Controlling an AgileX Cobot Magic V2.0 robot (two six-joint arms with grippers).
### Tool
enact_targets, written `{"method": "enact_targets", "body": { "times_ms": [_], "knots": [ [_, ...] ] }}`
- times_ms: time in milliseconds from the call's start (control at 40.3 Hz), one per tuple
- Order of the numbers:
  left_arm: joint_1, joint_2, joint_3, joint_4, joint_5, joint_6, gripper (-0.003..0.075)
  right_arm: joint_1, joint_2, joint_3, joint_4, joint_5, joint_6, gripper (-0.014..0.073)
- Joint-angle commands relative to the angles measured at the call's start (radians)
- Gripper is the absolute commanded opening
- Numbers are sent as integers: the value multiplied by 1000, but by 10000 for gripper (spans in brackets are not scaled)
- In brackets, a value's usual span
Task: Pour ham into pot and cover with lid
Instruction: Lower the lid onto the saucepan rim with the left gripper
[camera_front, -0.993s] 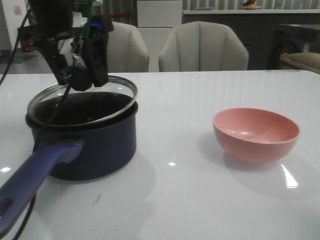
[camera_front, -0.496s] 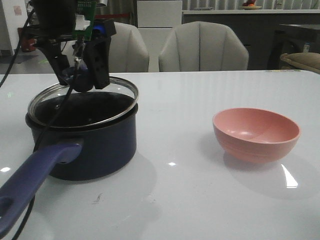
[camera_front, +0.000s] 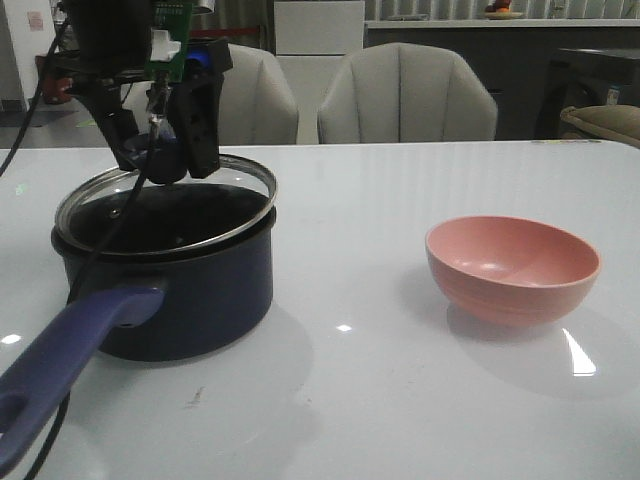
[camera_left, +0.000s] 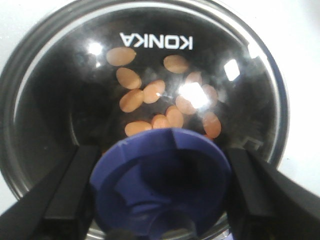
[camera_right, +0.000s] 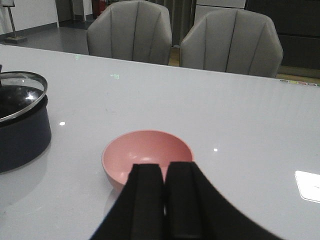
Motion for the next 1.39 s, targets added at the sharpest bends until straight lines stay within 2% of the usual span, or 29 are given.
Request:
{"method": "enact_targets", "body": {
  "times_ms": [0, 273, 521, 968, 1365],
  "knots": [
    [-11, -58, -36, -13, 26, 2, 498, 1, 9, -27, 5, -79, -8, 150],
    [-11, -58, -36, -13, 26, 2, 510, 1, 9, -27, 5, -79, -8, 150],
    [-11, -58, -36, 4, 26, -1, 642, 1, 9, -27, 5, -79, -8, 150],
    [-11, -58, -36, 139, 26, -26, 638, 1, 9, -27, 5, -79, -8, 150],
    [-11, -63, -81, 47, 26, -28, 638, 1, 9, -27, 5, -79, -8, 150]
  ]
}}
